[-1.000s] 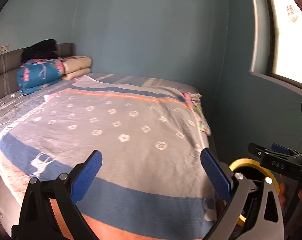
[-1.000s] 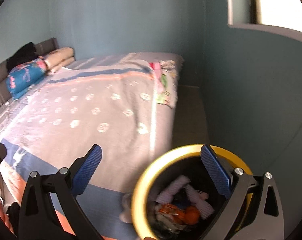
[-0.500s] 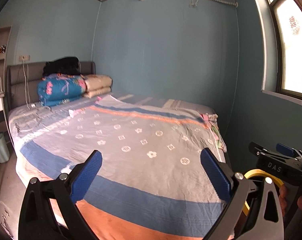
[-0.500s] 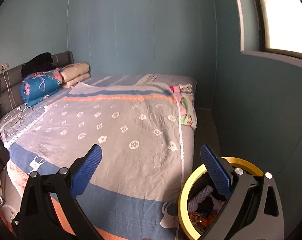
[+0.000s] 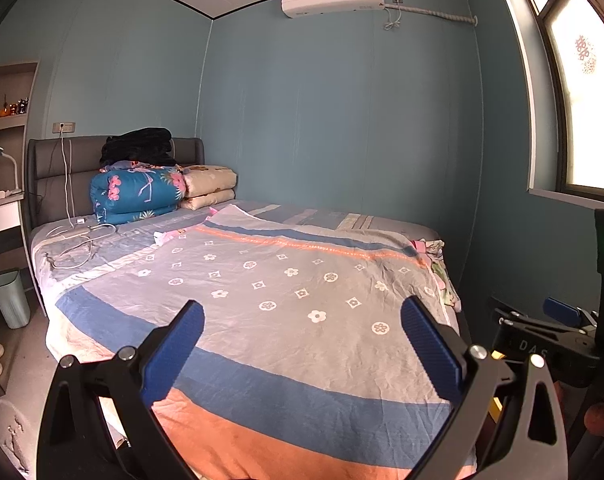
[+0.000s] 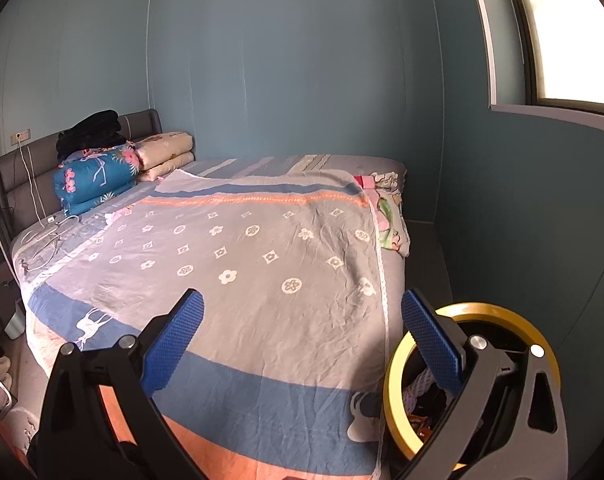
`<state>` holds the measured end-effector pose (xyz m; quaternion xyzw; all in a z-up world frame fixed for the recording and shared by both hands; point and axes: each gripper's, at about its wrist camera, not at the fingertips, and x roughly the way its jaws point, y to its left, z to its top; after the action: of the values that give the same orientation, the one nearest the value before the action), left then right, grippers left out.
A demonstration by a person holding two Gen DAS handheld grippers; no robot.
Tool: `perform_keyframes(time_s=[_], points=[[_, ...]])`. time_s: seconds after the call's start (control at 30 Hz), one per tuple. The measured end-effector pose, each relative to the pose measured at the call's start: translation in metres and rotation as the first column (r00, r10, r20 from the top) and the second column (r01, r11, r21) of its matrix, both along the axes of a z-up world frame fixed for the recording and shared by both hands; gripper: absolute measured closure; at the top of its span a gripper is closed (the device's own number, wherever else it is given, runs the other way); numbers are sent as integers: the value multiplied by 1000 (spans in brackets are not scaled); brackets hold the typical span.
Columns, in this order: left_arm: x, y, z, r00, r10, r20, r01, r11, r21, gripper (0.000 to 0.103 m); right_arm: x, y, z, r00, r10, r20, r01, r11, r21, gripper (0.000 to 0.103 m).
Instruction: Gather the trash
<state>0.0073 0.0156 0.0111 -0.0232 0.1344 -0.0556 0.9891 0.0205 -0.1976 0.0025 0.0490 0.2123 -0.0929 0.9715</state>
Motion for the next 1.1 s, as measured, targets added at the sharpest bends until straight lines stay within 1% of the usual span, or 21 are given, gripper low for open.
perform_keyframes(time_s=[0.17,0.4,0.6,1.1], points=[[4,2,-5,1000,4,-31,-4,1000,-16,8,-2,7,-6,1000,-5,6,5,1000,-25,8],[5,5,-10,999,11,-53,-12,1000,-24,8,4,1,-11,1000,0,-20,0,1000,7,8],[6,4,-12,998,10,-64,-12,1000,-25,8,11,-4,-18,998,10,-59,-7,999,38,8],[9,7,-17,996,3,-89,-6,999,-40,8,14,-6,-28,997,10,-81,-7,999,37,8]])
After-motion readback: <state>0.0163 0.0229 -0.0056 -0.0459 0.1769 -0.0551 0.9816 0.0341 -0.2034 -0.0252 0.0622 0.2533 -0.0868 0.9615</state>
